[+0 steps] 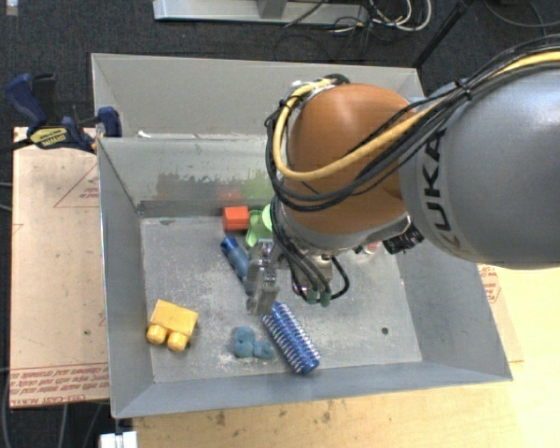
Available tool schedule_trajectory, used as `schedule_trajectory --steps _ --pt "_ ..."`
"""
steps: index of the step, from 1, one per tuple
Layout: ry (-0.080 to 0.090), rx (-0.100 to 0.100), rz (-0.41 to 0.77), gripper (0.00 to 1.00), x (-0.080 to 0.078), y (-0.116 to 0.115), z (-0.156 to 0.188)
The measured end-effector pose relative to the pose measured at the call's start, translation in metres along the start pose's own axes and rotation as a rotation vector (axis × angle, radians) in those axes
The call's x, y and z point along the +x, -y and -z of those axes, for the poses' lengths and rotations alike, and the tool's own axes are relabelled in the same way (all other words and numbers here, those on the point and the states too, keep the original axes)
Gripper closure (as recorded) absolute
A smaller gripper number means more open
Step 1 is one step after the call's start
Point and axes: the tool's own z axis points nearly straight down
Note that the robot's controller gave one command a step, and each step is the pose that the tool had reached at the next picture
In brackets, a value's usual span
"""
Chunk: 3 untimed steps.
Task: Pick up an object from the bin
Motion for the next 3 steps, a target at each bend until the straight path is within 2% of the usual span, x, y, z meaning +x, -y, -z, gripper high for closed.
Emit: schedule_trajectory --steps 1,2,3 --pt "-0.008 0.004 0.001 0.0 0.001 0.001 -0.004" --pt "-0.016 0.007 -0.016 0.0 -0.007 0.026 -0.152" --pt "-0.005 0.004 0.192 0.0 -0.016 0.108 -0.19"
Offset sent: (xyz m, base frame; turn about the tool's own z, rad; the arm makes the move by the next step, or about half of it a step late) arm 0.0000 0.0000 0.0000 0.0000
